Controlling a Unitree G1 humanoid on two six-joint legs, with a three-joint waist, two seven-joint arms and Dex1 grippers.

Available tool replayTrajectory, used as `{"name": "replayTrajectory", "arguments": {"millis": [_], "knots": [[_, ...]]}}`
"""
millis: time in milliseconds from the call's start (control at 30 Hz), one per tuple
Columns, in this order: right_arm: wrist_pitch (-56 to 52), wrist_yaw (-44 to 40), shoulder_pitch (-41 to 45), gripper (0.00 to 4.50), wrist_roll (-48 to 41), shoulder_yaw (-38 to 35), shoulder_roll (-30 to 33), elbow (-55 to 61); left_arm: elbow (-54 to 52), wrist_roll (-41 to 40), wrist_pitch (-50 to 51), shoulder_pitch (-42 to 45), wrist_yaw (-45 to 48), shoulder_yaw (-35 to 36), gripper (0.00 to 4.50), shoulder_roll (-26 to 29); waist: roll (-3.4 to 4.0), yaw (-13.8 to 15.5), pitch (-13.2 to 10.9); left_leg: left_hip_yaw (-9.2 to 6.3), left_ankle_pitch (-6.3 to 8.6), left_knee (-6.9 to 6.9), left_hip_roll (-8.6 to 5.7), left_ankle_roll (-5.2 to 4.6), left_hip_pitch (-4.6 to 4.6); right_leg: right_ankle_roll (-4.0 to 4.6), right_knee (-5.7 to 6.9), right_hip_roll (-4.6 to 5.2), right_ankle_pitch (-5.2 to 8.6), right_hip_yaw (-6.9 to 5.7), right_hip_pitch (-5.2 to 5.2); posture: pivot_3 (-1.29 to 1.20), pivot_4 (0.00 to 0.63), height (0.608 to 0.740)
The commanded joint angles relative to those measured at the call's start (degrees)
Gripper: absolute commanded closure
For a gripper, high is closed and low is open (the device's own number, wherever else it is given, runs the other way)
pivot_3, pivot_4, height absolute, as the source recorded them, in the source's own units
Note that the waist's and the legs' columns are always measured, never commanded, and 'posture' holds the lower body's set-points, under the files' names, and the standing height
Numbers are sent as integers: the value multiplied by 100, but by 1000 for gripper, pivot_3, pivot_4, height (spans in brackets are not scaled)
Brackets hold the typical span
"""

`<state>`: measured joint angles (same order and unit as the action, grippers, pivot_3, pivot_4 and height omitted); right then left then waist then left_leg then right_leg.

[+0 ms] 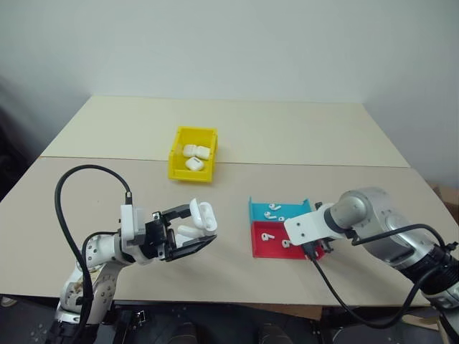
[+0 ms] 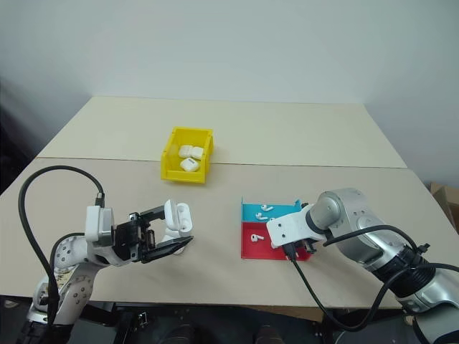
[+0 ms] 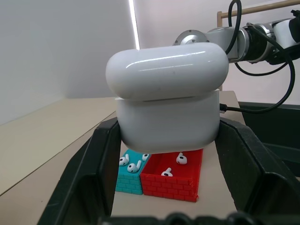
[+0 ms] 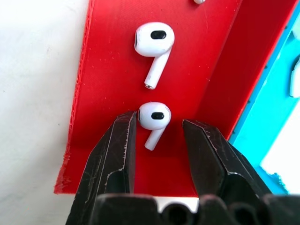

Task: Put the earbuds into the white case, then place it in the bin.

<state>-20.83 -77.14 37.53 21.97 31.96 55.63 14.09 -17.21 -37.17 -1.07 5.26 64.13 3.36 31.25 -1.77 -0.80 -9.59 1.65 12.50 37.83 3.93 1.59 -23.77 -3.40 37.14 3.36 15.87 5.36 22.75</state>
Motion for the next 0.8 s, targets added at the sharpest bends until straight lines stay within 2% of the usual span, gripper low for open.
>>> {"name": "replayTrajectory", "arguments": {"millis": [33,667,733,800], "knots": [[179,-30,3,2557,88,-199,39,11,-267,-1,-69,-28,-39,124,1735,13,0,-2,0,0,0,0,0,0,0,0,0,0,0,0,0,0,150,740],[705,-86,-53,2557,36,-281,-29,-99,-243,103,-132,-31,-55,156,1735,9,0,-1,0,0,0,0,0,0,1,0,0,0,0,0,-1,0,150,740],[722,-64,-65,2934,62,-287,-42,-122,-236,113,-127,-36,-55,155,1735,13,0,-1,0,0,0,0,0,0,1,0,0,0,0,0,0,0,150,740],[726,-37,-65,2934,83,-295,-63,-146,-233,125,-118,-45,-58,157,1735,23,0,-2,0,0,0,0,0,0,1,0,0,0,0,0,-1,0,150,740]]}}
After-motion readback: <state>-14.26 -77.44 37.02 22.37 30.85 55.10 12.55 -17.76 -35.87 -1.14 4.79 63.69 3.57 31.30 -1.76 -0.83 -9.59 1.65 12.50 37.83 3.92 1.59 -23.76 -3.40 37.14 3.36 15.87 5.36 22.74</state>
